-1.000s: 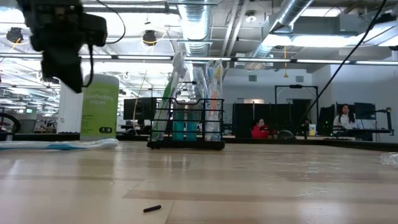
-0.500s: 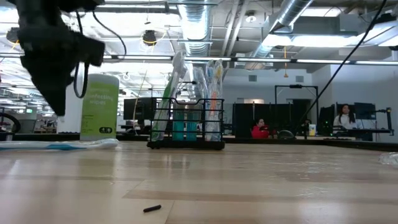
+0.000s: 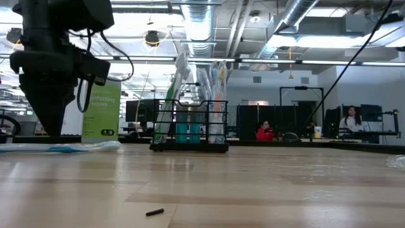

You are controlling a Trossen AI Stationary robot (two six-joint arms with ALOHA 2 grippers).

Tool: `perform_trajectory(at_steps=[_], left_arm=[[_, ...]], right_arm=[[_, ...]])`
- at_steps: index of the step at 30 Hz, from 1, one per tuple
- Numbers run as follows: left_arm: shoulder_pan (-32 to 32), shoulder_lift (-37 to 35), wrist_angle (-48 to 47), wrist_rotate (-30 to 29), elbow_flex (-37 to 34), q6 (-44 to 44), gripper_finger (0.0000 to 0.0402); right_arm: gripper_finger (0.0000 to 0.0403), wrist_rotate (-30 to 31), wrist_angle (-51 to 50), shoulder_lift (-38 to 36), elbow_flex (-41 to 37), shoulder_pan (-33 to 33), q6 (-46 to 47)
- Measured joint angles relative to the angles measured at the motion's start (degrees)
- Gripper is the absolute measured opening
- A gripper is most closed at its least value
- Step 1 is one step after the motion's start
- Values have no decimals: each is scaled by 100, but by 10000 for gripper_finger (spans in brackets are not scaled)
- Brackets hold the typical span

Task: Pick & Place toothbrushing station
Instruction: Put the blue toothbrush into the black mesh organizer

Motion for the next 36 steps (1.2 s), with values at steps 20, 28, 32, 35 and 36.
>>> perform_trajectory(at_steps=[20, 28, 32, 35, 36], left_arm=[[448, 537, 264, 117, -186, 477, 102], [446, 533, 449, 212, -344, 479, 62], [448, 533, 492, 304, -366, 479, 14], [448, 536, 492, 300, -369, 479, 15], [448, 537, 494, 295, -369, 477, 17]], right_arm=[[286, 22, -11, 0, 0, -6, -60], [286, 26, -16, 0, 0, 31, -60], [286, 44, -16, 0, 0, 31, -60], [286, 67, -15, 0, 0, 31, -57], [286, 81, -15, 0, 0, 31, -57]])
